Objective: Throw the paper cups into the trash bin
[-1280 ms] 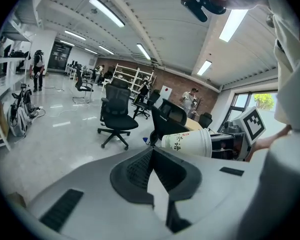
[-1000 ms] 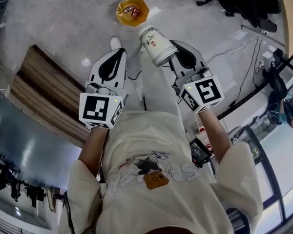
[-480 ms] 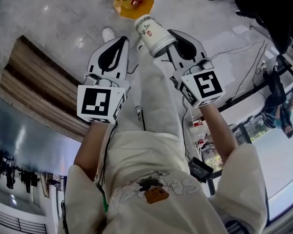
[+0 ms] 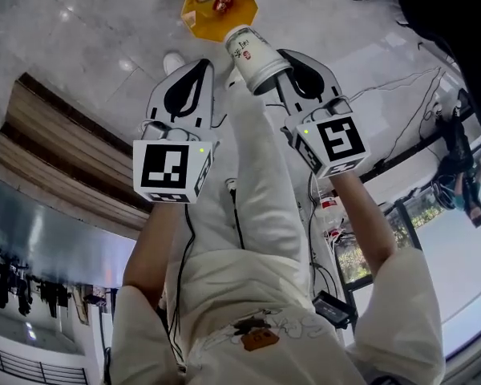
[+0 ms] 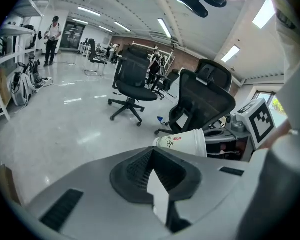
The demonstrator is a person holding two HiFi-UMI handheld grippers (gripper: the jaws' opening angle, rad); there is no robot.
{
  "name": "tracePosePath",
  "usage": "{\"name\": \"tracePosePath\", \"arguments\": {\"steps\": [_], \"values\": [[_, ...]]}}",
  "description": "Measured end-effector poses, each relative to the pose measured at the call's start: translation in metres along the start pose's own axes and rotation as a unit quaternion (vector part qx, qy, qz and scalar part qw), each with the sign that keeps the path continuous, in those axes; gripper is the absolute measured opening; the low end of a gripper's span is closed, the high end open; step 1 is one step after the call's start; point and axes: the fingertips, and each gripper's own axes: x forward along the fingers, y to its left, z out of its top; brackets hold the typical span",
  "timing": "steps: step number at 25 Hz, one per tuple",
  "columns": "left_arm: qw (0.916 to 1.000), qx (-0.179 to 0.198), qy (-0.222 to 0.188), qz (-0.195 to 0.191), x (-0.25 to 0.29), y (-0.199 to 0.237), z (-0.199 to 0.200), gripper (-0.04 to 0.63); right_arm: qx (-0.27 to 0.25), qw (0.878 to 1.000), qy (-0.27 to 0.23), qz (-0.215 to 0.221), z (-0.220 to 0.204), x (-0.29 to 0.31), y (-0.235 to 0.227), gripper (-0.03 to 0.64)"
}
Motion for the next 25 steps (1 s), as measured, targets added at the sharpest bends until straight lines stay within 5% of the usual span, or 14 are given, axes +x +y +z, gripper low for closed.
{"name": "tracePosePath", "arguments": {"steps": [25], "values": [[0.998, 0.012, 0.051, 0.035, 0.156, 0.082, -0.145, 0.005, -0.003, 0.999, 0.042, -0.027, -0.151, 0.156, -0.065, 0.021]]}}
